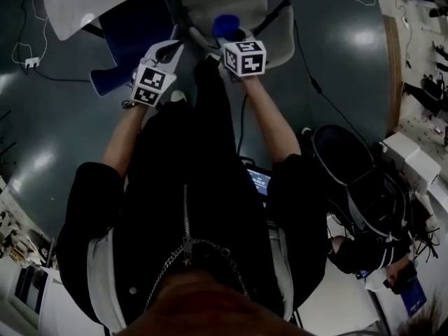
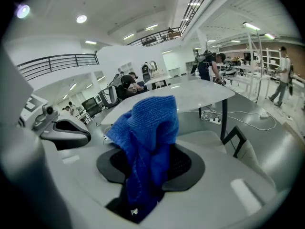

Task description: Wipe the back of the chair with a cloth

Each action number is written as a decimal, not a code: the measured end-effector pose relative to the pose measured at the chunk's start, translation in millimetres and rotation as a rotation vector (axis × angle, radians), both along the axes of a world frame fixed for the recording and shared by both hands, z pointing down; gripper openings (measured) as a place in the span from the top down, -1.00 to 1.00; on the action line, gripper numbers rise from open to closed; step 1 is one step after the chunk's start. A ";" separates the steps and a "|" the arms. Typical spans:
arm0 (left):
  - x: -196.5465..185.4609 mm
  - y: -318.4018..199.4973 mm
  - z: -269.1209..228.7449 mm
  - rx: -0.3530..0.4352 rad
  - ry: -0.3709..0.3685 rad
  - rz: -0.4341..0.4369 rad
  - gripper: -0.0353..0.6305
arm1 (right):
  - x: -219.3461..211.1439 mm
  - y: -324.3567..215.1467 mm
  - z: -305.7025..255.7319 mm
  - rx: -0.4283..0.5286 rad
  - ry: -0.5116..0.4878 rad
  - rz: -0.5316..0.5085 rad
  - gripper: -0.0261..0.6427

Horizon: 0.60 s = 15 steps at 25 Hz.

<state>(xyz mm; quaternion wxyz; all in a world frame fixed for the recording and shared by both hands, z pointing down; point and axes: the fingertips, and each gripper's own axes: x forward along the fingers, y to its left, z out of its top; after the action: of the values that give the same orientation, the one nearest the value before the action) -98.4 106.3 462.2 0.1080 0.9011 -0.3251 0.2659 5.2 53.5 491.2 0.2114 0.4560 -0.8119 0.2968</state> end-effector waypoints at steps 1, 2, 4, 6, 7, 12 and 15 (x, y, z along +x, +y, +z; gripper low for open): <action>-6.1 11.9 -3.6 0.011 0.006 0.012 0.86 | -4.4 12.4 -6.2 0.010 -0.006 0.018 0.46; -11.7 25.5 -6.9 0.024 0.008 0.034 0.86 | -9.0 26.4 -11.6 0.021 -0.007 0.036 0.46; -23.0 52.8 -13.0 0.056 -0.002 0.091 0.86 | -19.5 56.2 -22.3 0.048 0.004 0.061 0.46; -37.0 72.4 -22.4 0.079 0.007 0.105 0.86 | -31.2 83.5 -36.6 0.082 0.015 0.079 0.46; -42.8 80.9 -28.0 0.088 0.018 0.103 0.86 | -37.0 97.0 -44.4 0.097 0.013 0.086 0.46; -57.0 123.8 -54.2 0.144 0.051 0.115 0.86 | -67.0 161.7 -87.2 0.175 0.003 0.107 0.47; -64.6 142.1 -71.2 0.158 0.085 0.124 0.86 | -85.8 187.0 -112.3 0.225 -0.024 0.122 0.47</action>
<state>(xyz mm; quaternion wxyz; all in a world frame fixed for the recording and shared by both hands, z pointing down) -163.0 248.4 391.1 0.0337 0.9357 -0.2836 0.2071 -80.7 240.5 378.9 0.1309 0.5219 -0.8133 0.2217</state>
